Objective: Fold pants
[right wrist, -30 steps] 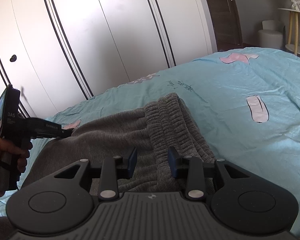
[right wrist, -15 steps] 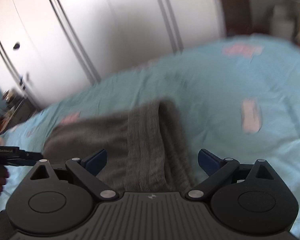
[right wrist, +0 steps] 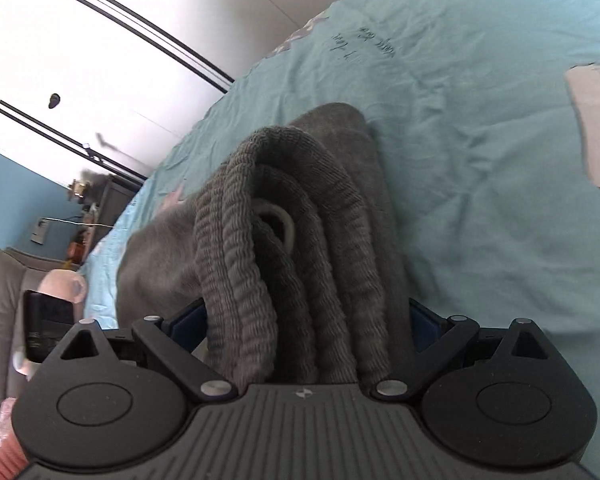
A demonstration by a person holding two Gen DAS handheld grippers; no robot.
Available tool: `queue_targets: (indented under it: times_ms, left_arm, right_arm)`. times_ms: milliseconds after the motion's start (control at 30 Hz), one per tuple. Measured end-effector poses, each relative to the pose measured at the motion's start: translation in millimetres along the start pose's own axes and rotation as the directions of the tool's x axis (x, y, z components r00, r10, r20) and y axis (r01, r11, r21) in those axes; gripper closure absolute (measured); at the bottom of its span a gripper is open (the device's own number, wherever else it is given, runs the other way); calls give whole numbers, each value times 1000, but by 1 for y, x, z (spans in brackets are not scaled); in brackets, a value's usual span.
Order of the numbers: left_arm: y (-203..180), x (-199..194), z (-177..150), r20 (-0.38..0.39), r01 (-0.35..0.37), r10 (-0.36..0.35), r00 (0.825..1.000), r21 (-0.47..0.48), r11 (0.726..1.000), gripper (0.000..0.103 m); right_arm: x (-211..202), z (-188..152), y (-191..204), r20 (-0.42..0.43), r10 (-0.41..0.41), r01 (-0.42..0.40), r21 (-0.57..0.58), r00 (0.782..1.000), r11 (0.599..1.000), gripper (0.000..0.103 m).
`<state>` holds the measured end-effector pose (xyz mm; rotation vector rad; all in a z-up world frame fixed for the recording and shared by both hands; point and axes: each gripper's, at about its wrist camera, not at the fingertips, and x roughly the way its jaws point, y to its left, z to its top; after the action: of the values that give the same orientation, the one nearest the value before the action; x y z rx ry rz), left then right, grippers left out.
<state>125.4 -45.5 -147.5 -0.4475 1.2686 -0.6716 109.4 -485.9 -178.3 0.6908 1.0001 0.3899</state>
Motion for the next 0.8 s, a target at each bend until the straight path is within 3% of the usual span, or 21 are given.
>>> queue_targets:
  times_ms: [67,167,333,400,433,500,533,567,667,800]
  left_arm:
    - [0,3,2,-2,8,-8,1000,5,1000,0]
    - [-3,7,1,7,17,-17,1000,7,1000,0]
    - [-12,15,4,9,-2,2,1000,-1,1000,0]
    - [-17,16,2,23,-22,22,999,-5,1000,0]
    - [-23,16,0,33,-47,47,998,4,999,3]
    - [-38,15,-4,55,-100,98,994,33,994,26]
    - [-42,13,-5,65,-73,72,995,22,997,43]
    - [-46,10,-6,78,-68,67,995,10,998,51]
    - [-58,3,-8,125,-102,100,987,12,995,64]
    - [-73,-17,-4,201,-80,78,976,2,997,69]
  right_arm:
    - [5,3,2,-27,32,-32,0,999,999,16]
    - [7,10,-1,-65,55,-57,-31,996,998,19]
    - [22,14,-3,-100,103,-106,-24,990,994,5]
    - [29,14,9,-115,45,-54,-77,992,996,5]
    - [29,13,12,-112,28,-38,-87,993,995,5]
    - [25,10,17,-85,-1,-6,-78,996,997,17]
    - [20,7,21,-69,-38,32,-84,997,996,32]
    - [16,4,26,-60,-53,47,-95,997,994,37]
    - [3,-1,39,-25,-39,37,-86,999,996,43]
    - [-13,0,62,27,15,-14,-62,1000,998,46]
